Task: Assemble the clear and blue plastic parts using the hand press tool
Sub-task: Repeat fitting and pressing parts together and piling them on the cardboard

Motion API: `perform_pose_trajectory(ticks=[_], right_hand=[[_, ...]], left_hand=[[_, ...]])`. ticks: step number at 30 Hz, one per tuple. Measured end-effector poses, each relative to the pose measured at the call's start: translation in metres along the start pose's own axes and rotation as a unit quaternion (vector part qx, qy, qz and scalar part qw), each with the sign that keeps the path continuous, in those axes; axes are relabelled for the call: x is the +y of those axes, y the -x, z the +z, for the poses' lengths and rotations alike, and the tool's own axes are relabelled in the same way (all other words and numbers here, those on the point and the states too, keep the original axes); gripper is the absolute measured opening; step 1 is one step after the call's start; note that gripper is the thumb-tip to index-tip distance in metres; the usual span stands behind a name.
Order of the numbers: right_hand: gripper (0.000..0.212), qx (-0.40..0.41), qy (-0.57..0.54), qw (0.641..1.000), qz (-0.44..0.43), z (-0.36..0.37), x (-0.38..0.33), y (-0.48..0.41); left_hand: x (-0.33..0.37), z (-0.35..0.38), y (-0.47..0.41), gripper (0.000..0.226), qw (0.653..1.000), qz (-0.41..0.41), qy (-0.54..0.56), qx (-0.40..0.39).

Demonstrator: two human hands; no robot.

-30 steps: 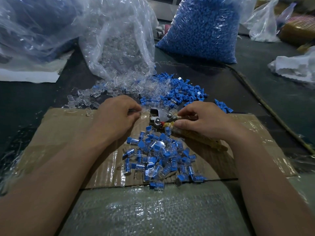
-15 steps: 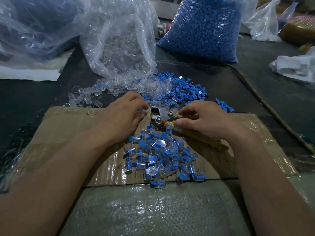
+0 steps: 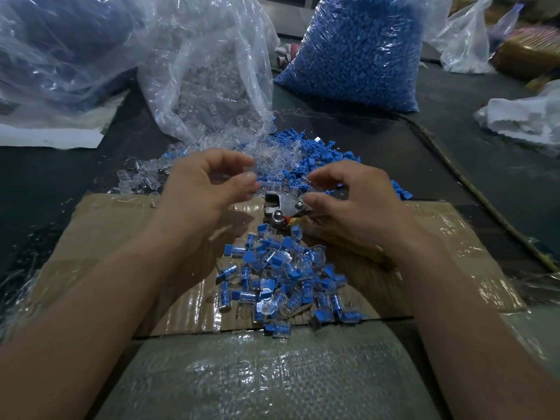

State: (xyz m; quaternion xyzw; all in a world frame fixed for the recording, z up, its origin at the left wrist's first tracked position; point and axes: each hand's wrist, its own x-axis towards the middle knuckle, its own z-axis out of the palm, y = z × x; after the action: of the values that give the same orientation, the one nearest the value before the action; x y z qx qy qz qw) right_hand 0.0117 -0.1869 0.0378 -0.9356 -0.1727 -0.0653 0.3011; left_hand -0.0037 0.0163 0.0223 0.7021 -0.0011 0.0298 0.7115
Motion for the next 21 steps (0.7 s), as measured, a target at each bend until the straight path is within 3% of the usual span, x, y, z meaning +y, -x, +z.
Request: perform_pose_trajectory(ticks=[2, 6, 11, 21], right_hand=[[0.032, 0.029, -0.059, 0.997, -0.031, 0.004, -0.01, 0.003], [0.036, 0.006, -0.134, 0.99, -0.049, 0.016, -0.025, 0.005], [0.019, 0.036, -0.185, 0.98, -0.055, 0.023, -0.032, 0.006], [0.021, 0.044, -0.136, 0.987, -0.074, 0.022, -0.028, 0.005]], left_hand=[[0.005, 0.003, 0.006, 0.024, 0.997, -0.026, 0.059, -0.036], [0.006, 0.015, 0.012, 0.025, 0.985, -0.045, 0.14, -0.086], [0.003, 0.015, 0.01, 0.024, 0.979, -0.062, 0.164, -0.103], [0.001, 0.008, 0.004, 0.018, 0.981, -0.081, 0.157, -0.08]])
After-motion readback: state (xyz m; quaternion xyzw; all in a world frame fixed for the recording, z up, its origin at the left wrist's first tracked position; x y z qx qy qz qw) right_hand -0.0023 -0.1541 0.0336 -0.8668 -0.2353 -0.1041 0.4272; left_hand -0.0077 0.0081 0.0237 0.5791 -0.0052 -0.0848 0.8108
